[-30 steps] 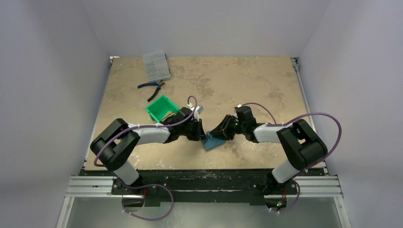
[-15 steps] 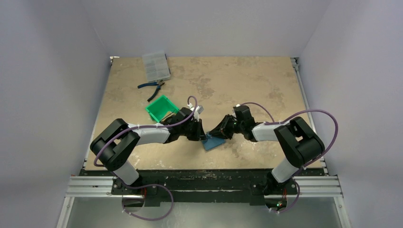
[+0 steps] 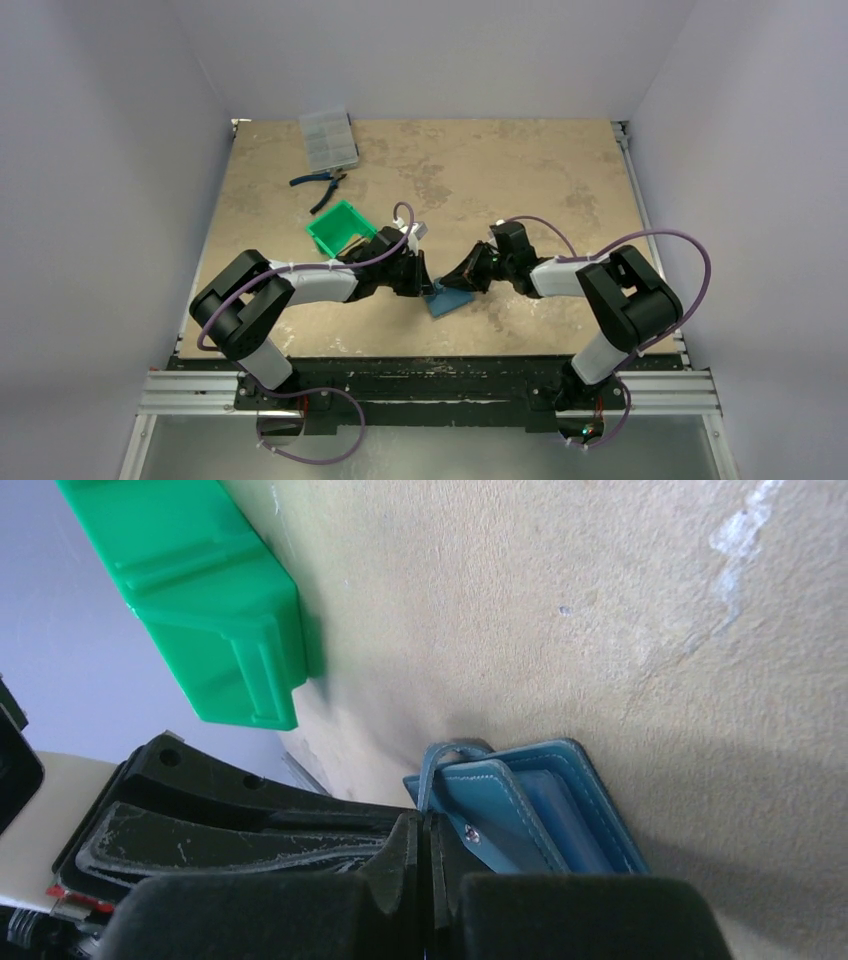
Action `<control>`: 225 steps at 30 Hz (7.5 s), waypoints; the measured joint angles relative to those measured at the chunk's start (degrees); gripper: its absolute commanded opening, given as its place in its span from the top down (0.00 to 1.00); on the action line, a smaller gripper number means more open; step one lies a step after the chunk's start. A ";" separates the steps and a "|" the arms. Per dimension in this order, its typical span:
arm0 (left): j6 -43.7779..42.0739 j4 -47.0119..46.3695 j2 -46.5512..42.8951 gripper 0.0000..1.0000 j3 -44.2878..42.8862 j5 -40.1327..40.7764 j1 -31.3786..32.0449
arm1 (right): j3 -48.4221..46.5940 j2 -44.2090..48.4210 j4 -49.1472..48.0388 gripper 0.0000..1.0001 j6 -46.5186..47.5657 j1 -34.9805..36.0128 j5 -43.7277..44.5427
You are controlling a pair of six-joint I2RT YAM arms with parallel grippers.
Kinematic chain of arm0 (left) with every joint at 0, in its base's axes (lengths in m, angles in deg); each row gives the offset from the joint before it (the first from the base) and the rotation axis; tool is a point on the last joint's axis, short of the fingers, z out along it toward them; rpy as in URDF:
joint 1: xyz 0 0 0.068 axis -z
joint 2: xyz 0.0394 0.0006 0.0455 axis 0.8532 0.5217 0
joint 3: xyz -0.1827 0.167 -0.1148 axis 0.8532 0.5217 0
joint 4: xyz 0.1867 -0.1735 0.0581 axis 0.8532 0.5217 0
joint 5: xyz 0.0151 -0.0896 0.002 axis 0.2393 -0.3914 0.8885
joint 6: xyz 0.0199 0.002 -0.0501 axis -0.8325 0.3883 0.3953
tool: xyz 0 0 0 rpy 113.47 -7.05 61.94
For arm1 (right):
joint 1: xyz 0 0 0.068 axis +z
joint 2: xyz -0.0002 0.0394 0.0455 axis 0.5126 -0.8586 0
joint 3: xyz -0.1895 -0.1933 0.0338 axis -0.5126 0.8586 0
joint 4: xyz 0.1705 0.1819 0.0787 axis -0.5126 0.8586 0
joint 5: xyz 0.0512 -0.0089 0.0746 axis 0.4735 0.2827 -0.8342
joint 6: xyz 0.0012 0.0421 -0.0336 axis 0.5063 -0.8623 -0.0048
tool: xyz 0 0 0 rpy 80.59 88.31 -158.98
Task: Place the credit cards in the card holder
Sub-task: Close the card holder.
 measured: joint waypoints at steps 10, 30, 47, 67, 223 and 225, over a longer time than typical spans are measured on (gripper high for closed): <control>2.10 -1.22 -0.24 1.00 0.81 1.53 0.22 | 0.07 2.86 4.90 1.00 0.31 -0.04 0.52; 2.54 -1.73 -0.33 1.00 1.07 1.86 0.33 | -2.99 2.62 11.85 1.00 8.59 0.07 5.09; 2.54 -1.42 -0.55 1.00 1.07 2.25 0.33 | -2.51 2.56 9.77 1.00 11.61 2.36 8.11; 2.58 -1.77 -0.52 1.00 1.07 2.95 0.59 | -6.34 5.09 20.65 1.00 19.85 5.90 15.34; -3.56 4.66 6.54 1.00 -8.26 -8.76 -10.60 | -18.03 -7.34 18.10 0.78 38.58 6.29 -4.09; -3.56 4.44 6.51 1.00 -8.11 -8.76 -10.60 | -18.08 -7.34 18.01 0.65 38.58 6.29 -4.04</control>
